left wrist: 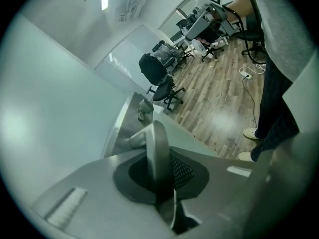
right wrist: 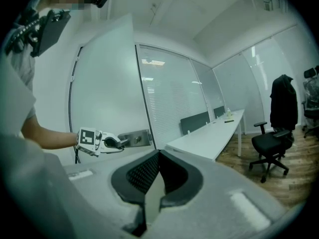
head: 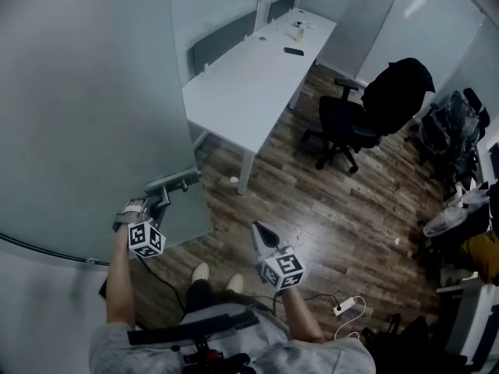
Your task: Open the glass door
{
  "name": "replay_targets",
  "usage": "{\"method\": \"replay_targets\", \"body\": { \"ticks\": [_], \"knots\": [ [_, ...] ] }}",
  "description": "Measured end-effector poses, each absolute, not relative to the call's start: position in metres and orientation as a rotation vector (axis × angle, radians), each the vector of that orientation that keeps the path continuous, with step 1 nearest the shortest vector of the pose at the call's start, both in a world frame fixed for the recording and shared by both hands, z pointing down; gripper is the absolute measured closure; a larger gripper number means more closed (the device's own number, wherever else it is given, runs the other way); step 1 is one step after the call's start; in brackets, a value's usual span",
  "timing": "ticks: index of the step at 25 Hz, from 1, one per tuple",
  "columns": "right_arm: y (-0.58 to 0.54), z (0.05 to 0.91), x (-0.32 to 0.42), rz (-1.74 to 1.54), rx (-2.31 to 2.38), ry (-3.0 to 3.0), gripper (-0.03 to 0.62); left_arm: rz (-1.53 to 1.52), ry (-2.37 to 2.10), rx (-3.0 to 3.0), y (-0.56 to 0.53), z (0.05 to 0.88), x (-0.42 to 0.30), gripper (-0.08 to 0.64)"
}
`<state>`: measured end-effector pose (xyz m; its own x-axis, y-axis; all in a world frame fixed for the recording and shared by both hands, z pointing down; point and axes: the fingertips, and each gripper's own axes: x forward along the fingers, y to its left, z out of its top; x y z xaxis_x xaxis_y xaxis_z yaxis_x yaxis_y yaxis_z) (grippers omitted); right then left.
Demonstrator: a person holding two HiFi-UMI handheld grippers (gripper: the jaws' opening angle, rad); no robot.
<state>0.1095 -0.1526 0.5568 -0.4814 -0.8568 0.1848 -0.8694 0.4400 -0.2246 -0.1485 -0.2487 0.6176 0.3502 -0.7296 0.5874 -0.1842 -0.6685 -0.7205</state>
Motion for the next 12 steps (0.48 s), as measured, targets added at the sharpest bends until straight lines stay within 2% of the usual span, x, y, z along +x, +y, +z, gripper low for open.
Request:
{"method": "replay_targets", "body": {
  "ticks": [12],
  "knots": [
    [-0.107, 0.545, 0.115, 0.430, 1.676, -2.566, 0.591, -1.263, 0.719, -2.095, -0.203, 0.618, -0.132, 0.529]
  ]
}}
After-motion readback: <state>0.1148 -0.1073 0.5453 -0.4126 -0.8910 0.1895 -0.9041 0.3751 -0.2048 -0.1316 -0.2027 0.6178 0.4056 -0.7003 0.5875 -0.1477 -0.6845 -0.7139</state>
